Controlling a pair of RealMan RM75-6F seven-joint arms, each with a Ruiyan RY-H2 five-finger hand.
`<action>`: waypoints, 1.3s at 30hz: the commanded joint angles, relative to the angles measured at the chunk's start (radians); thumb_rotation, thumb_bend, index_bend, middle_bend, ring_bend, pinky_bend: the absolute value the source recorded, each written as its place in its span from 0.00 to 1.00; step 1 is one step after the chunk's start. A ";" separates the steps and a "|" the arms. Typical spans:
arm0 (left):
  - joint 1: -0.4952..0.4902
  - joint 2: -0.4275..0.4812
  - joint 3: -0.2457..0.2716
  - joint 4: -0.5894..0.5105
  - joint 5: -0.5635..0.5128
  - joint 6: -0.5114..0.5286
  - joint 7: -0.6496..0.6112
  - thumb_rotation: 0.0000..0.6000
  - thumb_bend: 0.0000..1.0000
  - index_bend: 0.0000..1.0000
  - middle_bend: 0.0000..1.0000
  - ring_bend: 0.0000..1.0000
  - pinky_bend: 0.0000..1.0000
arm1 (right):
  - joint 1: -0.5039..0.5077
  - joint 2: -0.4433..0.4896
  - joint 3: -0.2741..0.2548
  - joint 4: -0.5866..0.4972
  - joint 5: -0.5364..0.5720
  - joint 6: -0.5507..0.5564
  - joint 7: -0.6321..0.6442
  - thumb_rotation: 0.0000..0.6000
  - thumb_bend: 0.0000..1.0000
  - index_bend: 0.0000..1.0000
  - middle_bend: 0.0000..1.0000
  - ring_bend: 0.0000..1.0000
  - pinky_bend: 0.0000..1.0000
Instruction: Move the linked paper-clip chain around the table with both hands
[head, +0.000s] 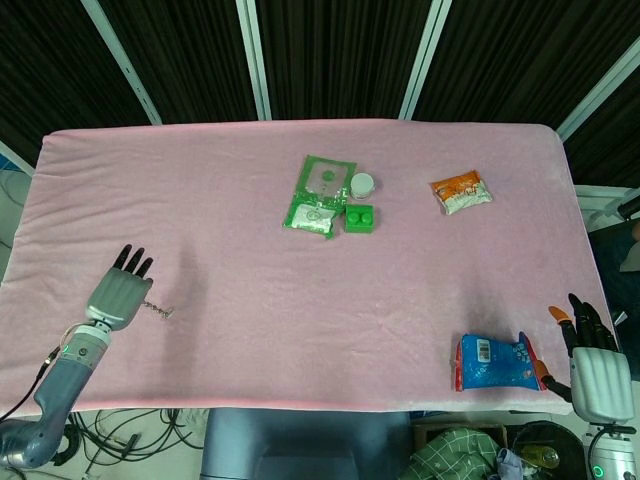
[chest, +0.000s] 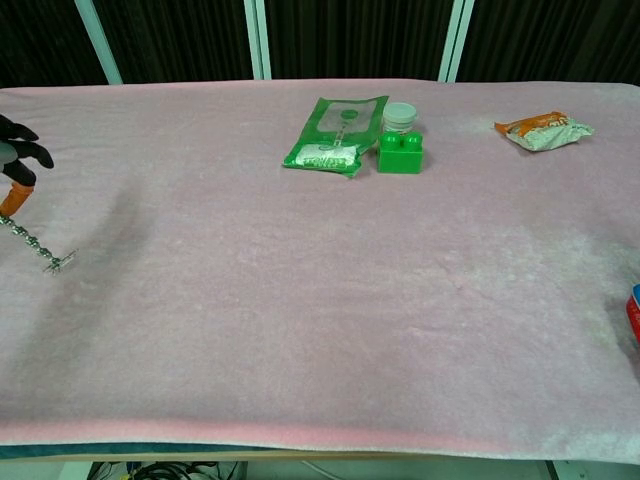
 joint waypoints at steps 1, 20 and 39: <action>-0.011 0.004 -0.024 -0.018 -0.016 -0.002 -0.003 1.00 0.42 0.60 0.15 0.00 0.00 | 0.000 0.001 0.000 0.000 -0.002 0.001 0.001 1.00 0.16 0.19 0.00 0.01 0.19; -0.258 -0.338 -0.241 0.167 -0.144 -0.097 0.012 1.00 0.42 0.60 0.14 0.00 0.00 | 0.002 -0.002 -0.002 0.000 -0.002 -0.004 -0.004 1.00 0.16 0.19 0.00 0.01 0.19; -0.361 -0.621 -0.272 0.351 -0.289 -0.052 0.099 1.00 0.42 0.59 0.14 0.00 0.00 | 0.002 0.002 -0.005 -0.007 -0.008 -0.005 -0.003 1.00 0.16 0.20 0.00 0.01 0.19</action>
